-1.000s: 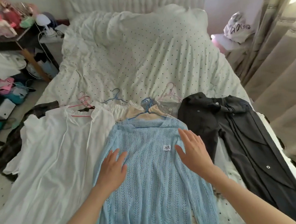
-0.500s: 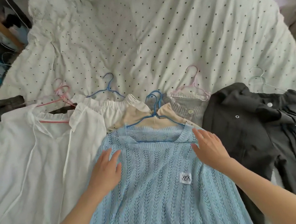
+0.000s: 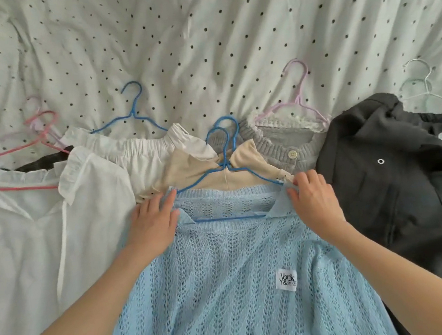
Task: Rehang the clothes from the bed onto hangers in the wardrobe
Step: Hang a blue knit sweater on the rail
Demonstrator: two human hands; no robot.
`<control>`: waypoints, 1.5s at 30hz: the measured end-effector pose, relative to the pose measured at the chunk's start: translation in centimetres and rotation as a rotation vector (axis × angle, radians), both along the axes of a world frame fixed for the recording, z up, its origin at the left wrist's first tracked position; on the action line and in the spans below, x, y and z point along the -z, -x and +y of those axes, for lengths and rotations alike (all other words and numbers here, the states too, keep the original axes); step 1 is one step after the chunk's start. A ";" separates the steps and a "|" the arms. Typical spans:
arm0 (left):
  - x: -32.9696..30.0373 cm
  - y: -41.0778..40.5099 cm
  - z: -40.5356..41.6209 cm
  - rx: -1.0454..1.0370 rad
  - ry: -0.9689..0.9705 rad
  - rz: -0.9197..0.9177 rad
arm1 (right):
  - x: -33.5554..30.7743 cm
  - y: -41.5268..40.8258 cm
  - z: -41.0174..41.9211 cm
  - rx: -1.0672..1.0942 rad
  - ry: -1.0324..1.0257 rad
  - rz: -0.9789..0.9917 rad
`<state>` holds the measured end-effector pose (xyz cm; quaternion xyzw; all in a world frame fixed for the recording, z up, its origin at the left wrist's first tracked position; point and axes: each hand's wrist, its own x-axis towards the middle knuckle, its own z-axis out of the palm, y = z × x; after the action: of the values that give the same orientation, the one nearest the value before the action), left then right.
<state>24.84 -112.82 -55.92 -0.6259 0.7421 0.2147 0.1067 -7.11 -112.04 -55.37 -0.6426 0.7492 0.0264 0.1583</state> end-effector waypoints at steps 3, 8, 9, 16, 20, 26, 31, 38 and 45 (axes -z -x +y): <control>-1.7 0.1 -0.3 -0.081 0.029 0.054 | -0.3 0.2 0.8 -0.030 -0.022 -0.038; -5.9 -0.6 0.3 -0.165 0.054 0.283 | -3.4 1.4 2.2 -0.015 0.181 -0.178; -7.1 -0.5 0.5 -0.181 0.074 0.312 | -4.4 1.7 2.5 -0.004 0.216 -0.194; -17.5 1.4 1.4 -0.204 0.277 0.466 | -14.2 2.9 6.0 0.111 0.411 -0.367; -23.5 3.1 4.2 -0.155 0.350 0.566 | -19.9 3.7 11.1 0.179 0.518 -0.372; -29.3 6.1 9.5 -0.007 0.338 0.699 | -27.7 5.4 19.9 0.275 0.666 -0.233; -33.4 10.2 13.3 0.202 0.259 0.803 | -33.4 6.6 29.9 0.420 0.719 -0.083; -39.5 20.3 20.9 0.618 0.237 0.937 | -39.2 8.1 47.3 0.741 0.840 0.036; -43.8 31.1 34.9 0.944 0.129 1.098 | -43.4 7.1 66.1 1.105 0.942 0.108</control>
<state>-6.25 -77.94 -12.15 -0.0462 0.8907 0.3850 -0.2371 -14.24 -45.90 -11.97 -0.1681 0.9029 -0.3512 -0.1822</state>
